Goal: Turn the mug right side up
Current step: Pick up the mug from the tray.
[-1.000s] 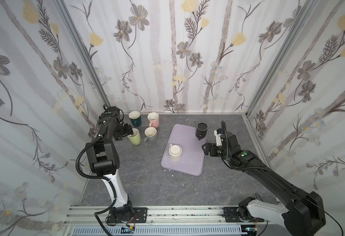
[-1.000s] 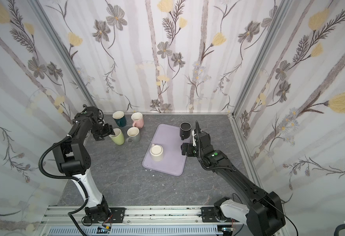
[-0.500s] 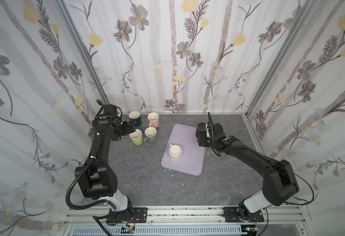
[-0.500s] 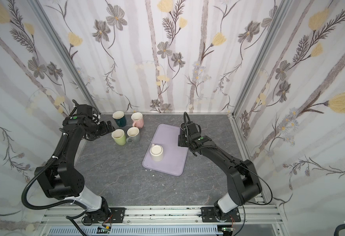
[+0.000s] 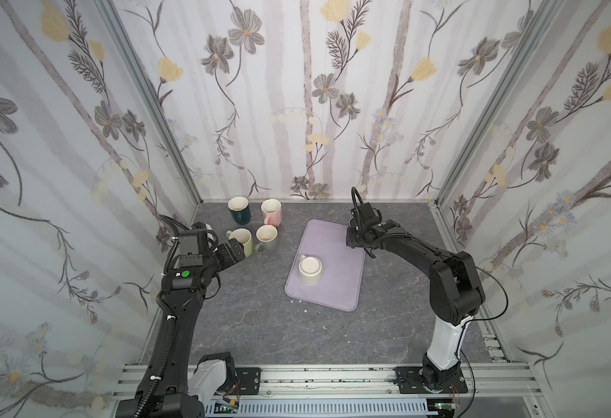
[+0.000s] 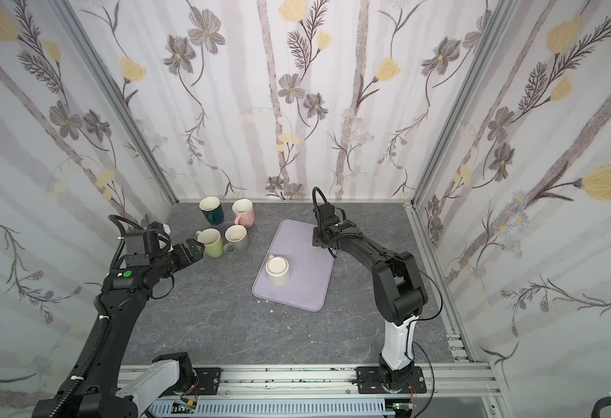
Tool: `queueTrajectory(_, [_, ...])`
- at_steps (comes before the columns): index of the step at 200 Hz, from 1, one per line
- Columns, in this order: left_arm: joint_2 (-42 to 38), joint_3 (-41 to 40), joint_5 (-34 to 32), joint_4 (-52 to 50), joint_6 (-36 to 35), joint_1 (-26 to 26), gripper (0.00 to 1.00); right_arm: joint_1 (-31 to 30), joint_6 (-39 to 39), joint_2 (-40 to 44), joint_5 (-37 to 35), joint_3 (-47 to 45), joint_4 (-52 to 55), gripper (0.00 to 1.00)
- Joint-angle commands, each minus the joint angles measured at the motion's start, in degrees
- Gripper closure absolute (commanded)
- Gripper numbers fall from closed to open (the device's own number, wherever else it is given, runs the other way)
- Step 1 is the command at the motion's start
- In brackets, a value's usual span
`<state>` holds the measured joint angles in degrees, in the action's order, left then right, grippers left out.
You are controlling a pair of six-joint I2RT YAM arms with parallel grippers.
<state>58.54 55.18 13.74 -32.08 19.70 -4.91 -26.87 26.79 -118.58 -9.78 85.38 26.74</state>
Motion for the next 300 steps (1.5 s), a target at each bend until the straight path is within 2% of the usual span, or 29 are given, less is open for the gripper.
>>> queueTrajectory(1, [0.0,-1.0,1.1,4.1,0.2,0.1,0.0,0.3,1.2,-2.1,-0.8,2.9,1.6,0.42])
queueTrajectory(40, [-0.5,-4.5,2.9,7.0,0.0,0.3,0.0,0.5,1.5,-6.5,-2.9,8.1,4.8,0.45])
queueTrajectory(116, [1.8,-3.8,7.6,7.3,1.3,1.0,0.0,1.0,1.7,-9.9,-4.2,11.5,7.3,0.51])
queueTrajectory(213, [0.6,-4.3,5.8,7.5,1.5,0.9,0.0,1.1,-0.6,-11.7,-4.0,14.3,8.6,0.55])
queueTrajectory(271, [0.9,-4.7,6.7,8.1,1.7,0.9,0.0,1.0,-0.6,-12.9,-3.9,14.9,9.5,0.6])
queueTrajectory(300, [0.4,-4.9,6.7,8.0,1.8,0.9,0.0,1.0,-0.9,-12.9,-4.5,14.9,10.0,0.67])
